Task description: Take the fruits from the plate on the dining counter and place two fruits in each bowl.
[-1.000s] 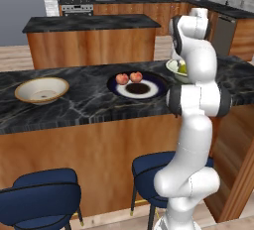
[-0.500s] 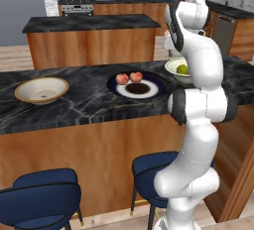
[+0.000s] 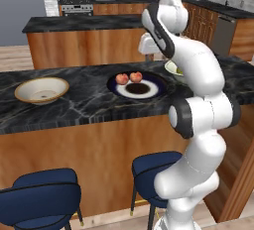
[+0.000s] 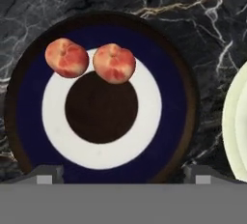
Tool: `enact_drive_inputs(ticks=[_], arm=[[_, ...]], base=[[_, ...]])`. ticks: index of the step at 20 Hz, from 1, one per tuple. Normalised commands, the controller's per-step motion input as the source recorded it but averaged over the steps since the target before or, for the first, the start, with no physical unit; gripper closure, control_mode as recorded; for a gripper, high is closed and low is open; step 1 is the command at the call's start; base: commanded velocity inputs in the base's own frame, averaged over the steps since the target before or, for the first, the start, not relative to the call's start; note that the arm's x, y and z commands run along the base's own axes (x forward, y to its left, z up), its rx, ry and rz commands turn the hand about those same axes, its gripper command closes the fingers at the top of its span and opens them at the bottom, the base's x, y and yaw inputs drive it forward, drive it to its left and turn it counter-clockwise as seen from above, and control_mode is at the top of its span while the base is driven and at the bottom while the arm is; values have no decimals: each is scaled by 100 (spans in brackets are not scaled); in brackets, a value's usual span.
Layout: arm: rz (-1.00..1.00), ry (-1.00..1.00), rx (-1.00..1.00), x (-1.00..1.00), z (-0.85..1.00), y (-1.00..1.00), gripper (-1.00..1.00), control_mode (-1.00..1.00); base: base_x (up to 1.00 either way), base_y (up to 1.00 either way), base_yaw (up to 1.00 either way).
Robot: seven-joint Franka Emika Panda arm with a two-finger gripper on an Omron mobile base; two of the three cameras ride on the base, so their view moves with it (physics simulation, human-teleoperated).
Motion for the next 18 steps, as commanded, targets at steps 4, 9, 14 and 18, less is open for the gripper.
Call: enact_drive_inputs(ticks=[4,9,14,18], arm=[[13,-1,-5,19,-21,66,-100,-100],[10,3,-9,65,-32,24,-100,-100],[2,3,-3,43,-23,-27,-100,-100],[0,2,0,-3,-28,-15,-100,-100]], base=[[0,0,0],[0,0,0],[0,0,0],[0,0,0]])
